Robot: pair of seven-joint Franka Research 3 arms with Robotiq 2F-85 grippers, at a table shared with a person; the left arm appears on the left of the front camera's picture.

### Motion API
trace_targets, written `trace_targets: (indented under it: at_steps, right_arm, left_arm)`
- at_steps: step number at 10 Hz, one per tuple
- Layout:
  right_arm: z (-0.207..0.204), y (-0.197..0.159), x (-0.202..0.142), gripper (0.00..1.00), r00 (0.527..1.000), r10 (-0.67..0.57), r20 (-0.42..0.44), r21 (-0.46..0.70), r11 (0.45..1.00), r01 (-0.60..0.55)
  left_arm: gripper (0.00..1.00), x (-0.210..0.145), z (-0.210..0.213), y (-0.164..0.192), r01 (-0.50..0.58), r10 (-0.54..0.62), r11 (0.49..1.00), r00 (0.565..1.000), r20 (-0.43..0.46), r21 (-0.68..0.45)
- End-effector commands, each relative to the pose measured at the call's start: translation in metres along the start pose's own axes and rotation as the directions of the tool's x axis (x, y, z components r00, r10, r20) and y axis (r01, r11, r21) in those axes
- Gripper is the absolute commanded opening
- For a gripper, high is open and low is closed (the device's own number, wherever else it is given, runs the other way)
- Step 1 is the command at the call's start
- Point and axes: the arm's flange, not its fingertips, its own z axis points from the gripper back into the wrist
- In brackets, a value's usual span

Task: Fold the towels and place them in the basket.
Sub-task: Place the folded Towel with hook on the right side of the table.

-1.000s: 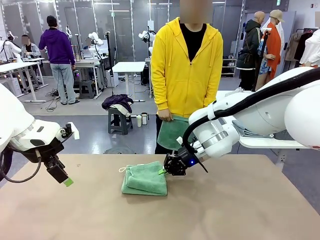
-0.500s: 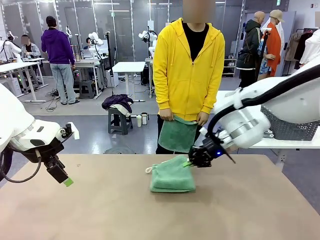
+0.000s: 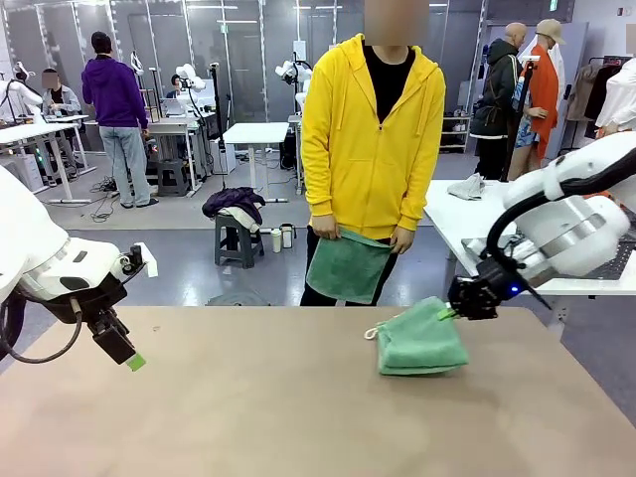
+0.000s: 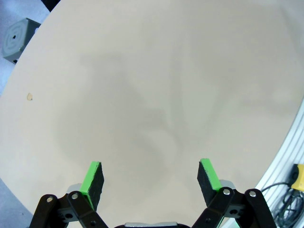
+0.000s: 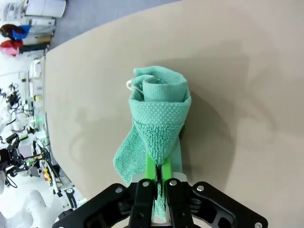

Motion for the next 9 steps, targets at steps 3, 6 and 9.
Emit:
trace_targets:
  at_steps: [3, 6, 9]
  right_arm:
    - [0.044, -0.06, -0.005, 0.05, 0.999, -0.037, 0.017, -0.052, 0.998, 0.038]
    - [0.072, -0.098, -0.009, 0.05, 0.995, -0.077, 0.07, -0.129, 0.988, 0.086]
    - [0.085, -0.113, -0.007, 0.05, 0.985, -0.12, 0.126, -0.164, 0.977, 0.139]
  left_arm:
    - [1.0, 0.002, 0.0, -0.002, -0.013, 0.013, 1.0, 1.0, -0.01, 0.008]
    - [1.0, 0.002, 0.0, -0.002, -0.013, 0.013, 1.0, 1.0, -0.01, 0.008]
    - [1.0, 0.002, 0.0, -0.002, -0.013, 0.013, 1.0, 1.0, -0.01, 0.008]
